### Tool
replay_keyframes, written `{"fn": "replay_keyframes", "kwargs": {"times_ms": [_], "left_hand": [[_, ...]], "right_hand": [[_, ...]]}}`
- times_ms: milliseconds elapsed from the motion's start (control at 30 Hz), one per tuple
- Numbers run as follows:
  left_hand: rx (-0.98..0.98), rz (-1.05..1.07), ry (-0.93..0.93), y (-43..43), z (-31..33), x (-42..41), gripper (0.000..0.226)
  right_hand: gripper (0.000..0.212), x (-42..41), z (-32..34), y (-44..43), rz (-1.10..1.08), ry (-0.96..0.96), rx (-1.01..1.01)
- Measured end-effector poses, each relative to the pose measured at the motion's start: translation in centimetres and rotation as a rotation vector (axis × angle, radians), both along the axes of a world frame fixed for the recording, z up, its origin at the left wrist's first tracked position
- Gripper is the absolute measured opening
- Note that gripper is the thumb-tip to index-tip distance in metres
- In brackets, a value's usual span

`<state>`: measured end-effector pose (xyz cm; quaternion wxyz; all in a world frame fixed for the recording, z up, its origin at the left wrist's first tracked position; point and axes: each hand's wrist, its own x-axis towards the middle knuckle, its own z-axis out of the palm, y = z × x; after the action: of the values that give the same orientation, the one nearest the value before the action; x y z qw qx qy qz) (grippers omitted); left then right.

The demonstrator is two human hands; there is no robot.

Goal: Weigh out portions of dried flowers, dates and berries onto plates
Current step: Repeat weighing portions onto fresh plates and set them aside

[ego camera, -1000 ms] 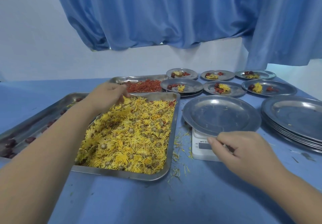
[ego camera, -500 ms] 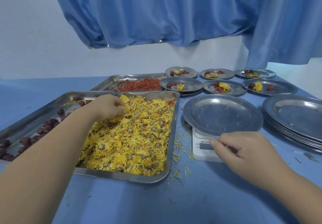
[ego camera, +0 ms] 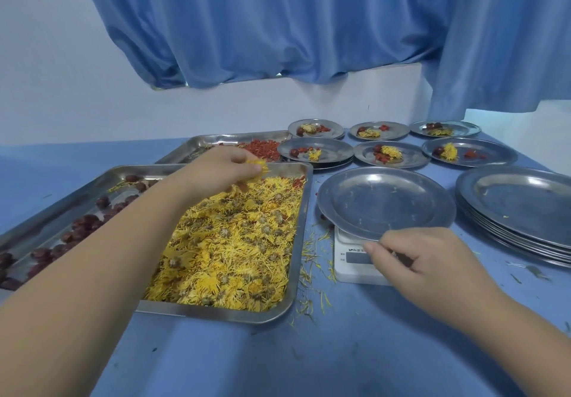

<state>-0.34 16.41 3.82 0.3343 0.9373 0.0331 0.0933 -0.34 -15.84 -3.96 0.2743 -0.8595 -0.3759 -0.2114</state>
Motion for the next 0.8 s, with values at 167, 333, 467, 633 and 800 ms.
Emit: {"fn": "replay_keyframes", "kwargs": {"times_ms": [167, 333, 467, 633, 800], "left_hand": [[-0.08, -0.117, 0.031, -6.1, -0.8, 2.1, 0.016], [-0.161, -0.245, 0.021, -12.3, -2.3, 4.2, 0.025], [-0.16, -0.322, 0.072, -13.5, -2.5, 4.4, 0.036], [-0.213, -0.343, 0.028, -11.6, -2.0, 3.3, 0.033], [-0.065, -0.188, -0.053, -7.8, -2.2, 2.7, 0.015]], "right_hand": [[0.048, 0.3, 0.2, -0.3, -0.008, -0.004, 0.039], [0.045, 0.5, 0.4, -0.7, -0.003, -0.004, 0.11], [0.046, 0.6, 0.4, -0.7, 0.0, -0.025, 0.105], [0.048, 0.3, 0.2, -0.5, 0.033, -0.036, 0.051], [0.046, -0.1, 0.1, -0.2, 0.059, -0.007, 0.025]]}}
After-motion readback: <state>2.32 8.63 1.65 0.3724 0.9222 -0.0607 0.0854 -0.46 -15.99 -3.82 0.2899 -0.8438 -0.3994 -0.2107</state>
